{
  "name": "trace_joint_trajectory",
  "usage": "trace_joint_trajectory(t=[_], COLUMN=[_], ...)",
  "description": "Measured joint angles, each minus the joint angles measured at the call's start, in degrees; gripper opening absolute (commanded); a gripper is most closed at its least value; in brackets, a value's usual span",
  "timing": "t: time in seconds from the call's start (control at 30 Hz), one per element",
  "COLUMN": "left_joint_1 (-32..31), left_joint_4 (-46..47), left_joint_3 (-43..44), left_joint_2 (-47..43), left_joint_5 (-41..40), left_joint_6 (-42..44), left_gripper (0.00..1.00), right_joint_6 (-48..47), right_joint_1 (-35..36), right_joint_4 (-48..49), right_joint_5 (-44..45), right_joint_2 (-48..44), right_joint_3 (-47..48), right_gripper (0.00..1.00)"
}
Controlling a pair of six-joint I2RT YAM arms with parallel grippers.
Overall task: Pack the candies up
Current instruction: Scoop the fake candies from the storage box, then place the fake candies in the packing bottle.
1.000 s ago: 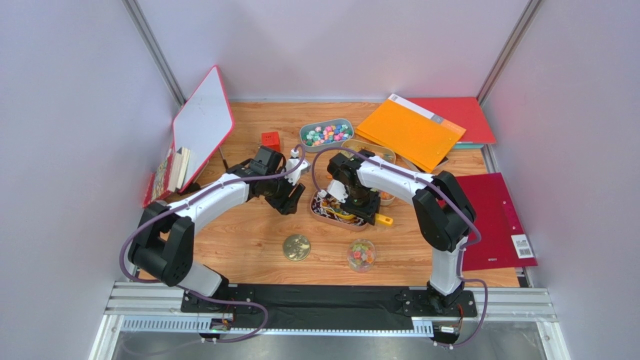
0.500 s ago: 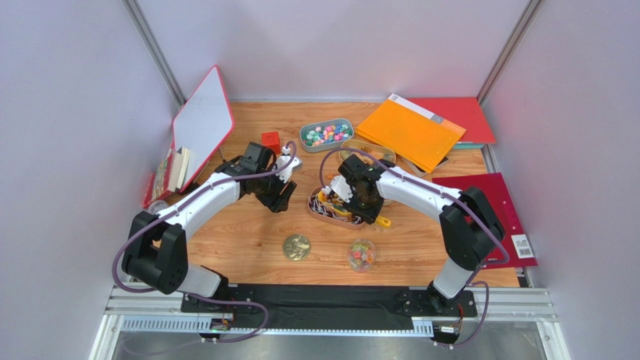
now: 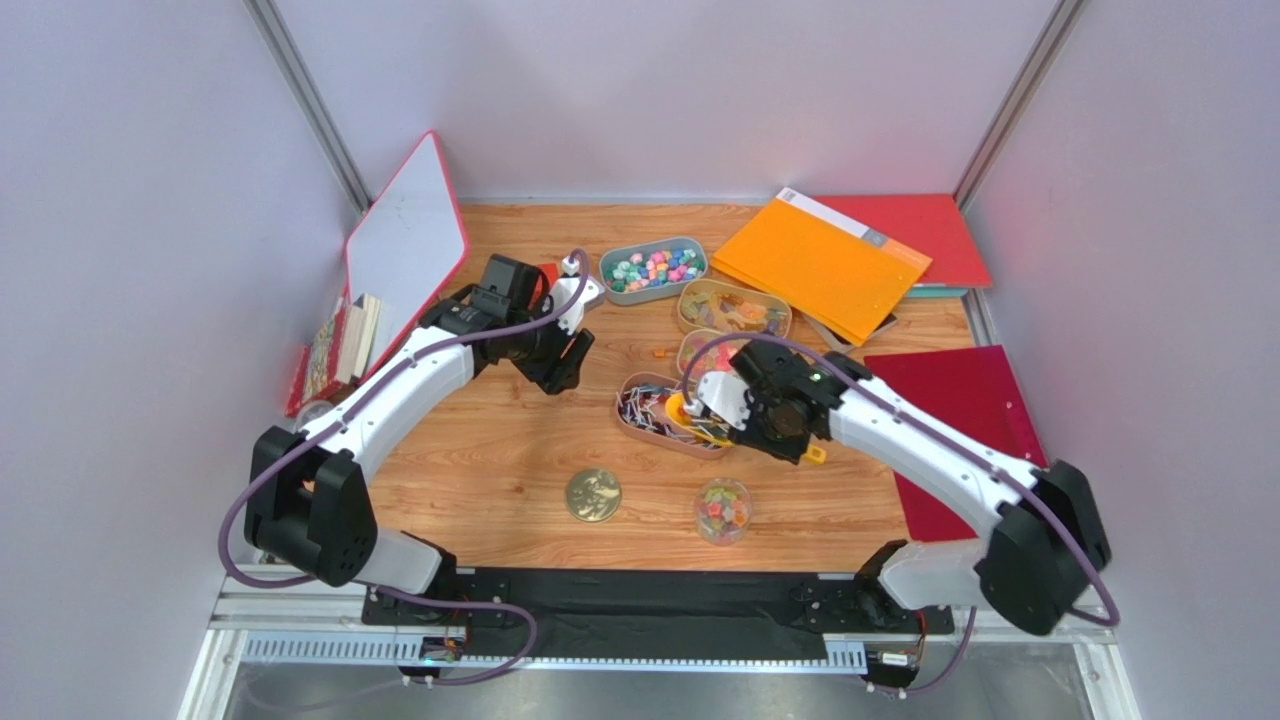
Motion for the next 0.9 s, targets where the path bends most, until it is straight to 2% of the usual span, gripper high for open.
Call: trace_joint_trajectory(t=[0.13,0.3,0.57,0.9], left_joint_1=[0.0,0.0,0.0,0.0], left_joint_4=[-0.1,-0.1,0.1,1.7], left_joint_3=[0.5,0.6,0.6,-0.3], left_joint_2=[0.0,0.0,0.0,0.0], left_joint_5=[0.0,0.0,0.1,-0.1], left_joint_6=[0.2,0.2,0.2,0.2], left_gripper=[0.63,0.63,0.63,0.63], right_joint_6=[-5.6,-10.3,-16.1,-23.2], right_joint_1=[-0.2,-0.2,-0.1,3.4], right_joint_4=[-5.1,-10.5,-17.9,-20.4], right_joint_5=[1.4,3.9,9.8,17.9], right_joint_2=[-8.9,-14.7,-15.6,-15.6], right_joint_3=[-2.7,-4.5,-5.8,-5.8], right_gripper=[0.0,0.0,0.0,0.0])
